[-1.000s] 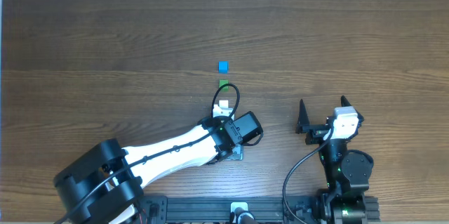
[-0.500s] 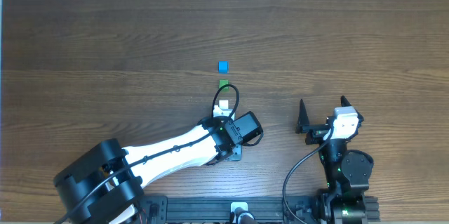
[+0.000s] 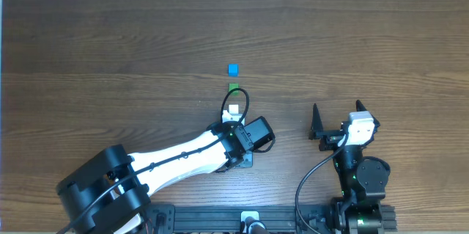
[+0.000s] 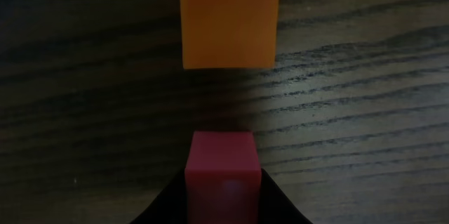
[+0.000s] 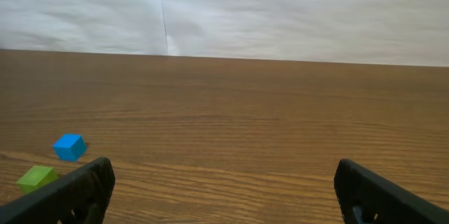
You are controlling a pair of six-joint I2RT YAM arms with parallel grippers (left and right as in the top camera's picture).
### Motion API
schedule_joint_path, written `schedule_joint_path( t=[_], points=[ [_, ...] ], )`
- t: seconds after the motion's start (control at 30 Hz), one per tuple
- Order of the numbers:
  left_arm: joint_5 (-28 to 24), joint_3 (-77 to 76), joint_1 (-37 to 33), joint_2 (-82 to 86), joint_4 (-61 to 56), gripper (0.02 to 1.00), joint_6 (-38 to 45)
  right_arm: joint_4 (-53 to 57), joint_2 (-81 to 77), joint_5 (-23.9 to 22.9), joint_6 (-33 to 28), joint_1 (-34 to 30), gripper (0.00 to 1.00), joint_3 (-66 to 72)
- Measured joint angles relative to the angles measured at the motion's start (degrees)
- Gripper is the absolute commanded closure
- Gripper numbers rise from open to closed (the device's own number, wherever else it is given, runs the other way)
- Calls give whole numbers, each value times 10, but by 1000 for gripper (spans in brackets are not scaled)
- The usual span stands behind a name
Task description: Stack Cubes
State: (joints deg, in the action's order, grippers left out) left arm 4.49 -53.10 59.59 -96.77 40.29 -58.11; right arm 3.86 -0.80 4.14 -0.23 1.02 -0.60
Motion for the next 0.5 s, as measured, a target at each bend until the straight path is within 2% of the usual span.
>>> schedule_joint_path(
  t=[0.13, 0.3, 0.5],
  points=[
    [-2, -1, -3, 0, 1, 932, 0, 0, 0, 0, 0, 0, 7, 0],
    [-4, -27, -21, 0, 49, 963, 0, 0, 0, 0, 0, 0, 7, 0],
    [-3, -129, -51, -1, 115, 978, 9, 0, 0, 0, 0, 0, 9, 0]
  ],
)
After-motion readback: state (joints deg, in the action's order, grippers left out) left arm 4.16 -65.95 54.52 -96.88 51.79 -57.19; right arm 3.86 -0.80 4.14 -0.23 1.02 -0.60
